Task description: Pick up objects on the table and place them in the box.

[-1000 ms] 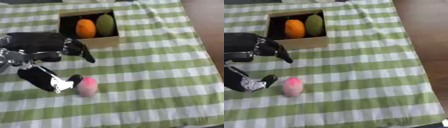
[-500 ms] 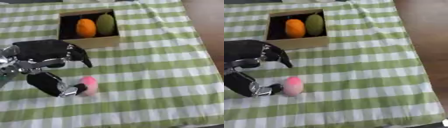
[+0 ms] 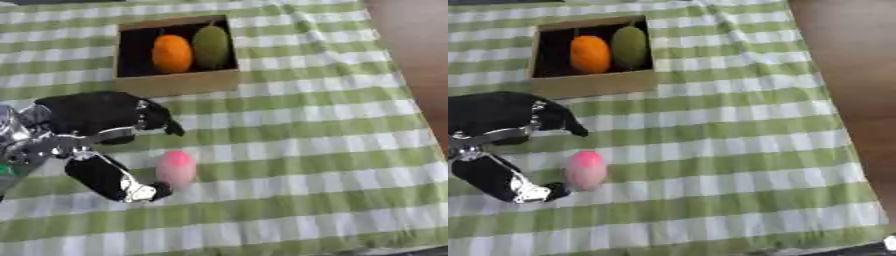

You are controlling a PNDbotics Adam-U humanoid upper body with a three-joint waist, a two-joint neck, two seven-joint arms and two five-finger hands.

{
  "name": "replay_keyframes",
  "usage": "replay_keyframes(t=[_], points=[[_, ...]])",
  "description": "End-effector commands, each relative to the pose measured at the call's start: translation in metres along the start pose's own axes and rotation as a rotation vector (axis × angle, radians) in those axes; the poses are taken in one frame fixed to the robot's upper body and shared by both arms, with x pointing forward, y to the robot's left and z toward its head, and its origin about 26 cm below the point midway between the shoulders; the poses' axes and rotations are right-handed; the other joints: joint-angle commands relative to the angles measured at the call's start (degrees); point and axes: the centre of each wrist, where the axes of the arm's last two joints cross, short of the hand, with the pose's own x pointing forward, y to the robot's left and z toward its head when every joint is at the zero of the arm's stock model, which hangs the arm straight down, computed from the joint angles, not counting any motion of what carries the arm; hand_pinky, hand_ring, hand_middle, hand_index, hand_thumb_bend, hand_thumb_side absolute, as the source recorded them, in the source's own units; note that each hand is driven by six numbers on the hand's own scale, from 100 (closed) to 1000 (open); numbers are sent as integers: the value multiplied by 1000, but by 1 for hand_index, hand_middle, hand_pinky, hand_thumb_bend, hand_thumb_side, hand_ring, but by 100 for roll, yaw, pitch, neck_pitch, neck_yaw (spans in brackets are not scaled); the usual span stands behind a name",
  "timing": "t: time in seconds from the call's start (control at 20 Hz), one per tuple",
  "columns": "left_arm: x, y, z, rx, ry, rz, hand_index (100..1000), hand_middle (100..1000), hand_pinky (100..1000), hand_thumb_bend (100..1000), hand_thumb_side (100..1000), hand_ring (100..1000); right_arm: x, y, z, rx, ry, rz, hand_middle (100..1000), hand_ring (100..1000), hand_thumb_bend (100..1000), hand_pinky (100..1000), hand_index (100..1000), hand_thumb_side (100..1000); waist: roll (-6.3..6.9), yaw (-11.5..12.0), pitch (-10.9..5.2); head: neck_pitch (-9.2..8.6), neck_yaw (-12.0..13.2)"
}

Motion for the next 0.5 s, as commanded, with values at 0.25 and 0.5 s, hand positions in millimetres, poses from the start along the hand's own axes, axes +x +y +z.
replay_keyframes(t=[0.25,0.5], points=[[-14,-8,-7,16,78,32,884,733,846,369,563,818,4,-5,-1,15,-3,21,638,976,100,1000,959,525,3,-13,-148,-28,20],[-24,-19,-17,18,109,55,872,724,835,329,563,811,2,-4,1,21,5,20,637,978,100,1000,961,525,-6,-25,-131,-34,27]])
